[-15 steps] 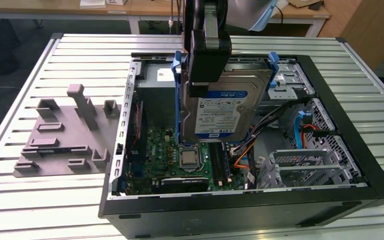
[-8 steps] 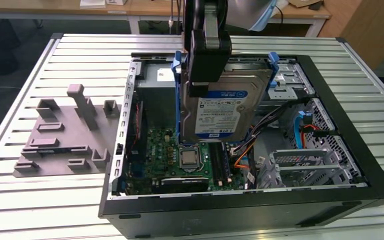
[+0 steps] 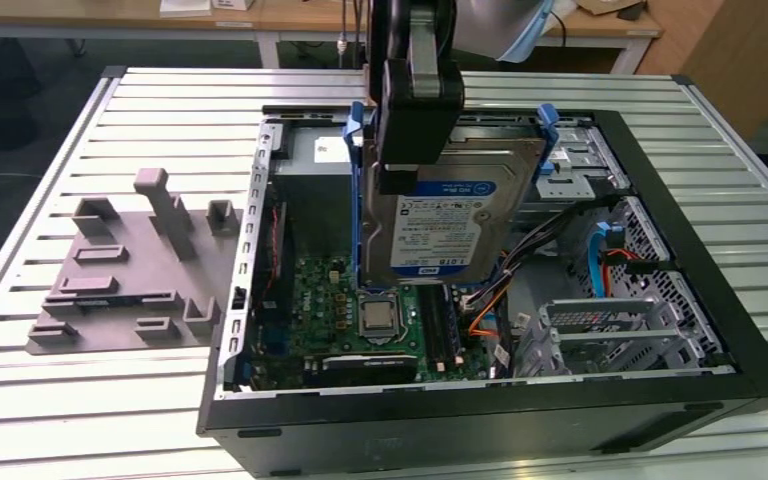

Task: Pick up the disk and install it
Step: 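Insert the disk into the insertion slot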

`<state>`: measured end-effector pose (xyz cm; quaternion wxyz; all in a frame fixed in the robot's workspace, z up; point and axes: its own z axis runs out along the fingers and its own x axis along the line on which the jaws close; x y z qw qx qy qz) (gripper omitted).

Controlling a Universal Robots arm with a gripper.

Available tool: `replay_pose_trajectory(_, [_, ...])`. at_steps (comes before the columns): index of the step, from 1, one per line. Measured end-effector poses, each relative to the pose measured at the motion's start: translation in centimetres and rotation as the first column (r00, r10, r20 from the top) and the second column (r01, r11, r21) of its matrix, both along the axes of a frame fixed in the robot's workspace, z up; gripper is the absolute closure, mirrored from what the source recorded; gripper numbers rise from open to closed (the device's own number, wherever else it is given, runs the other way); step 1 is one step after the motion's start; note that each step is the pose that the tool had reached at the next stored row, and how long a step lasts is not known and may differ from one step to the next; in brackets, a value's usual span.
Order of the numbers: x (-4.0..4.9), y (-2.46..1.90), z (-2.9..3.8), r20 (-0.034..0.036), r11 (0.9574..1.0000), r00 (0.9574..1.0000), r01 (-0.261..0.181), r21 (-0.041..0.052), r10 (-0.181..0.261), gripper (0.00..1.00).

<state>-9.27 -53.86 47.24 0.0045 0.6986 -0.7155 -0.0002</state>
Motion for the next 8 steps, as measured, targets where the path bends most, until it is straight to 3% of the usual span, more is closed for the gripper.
replay_pose_trajectory(8, [0.46, 0.00, 0.00, -0.0001, 1.0000, 1.0000, 0.000, 0.0000, 0.000, 0.64])
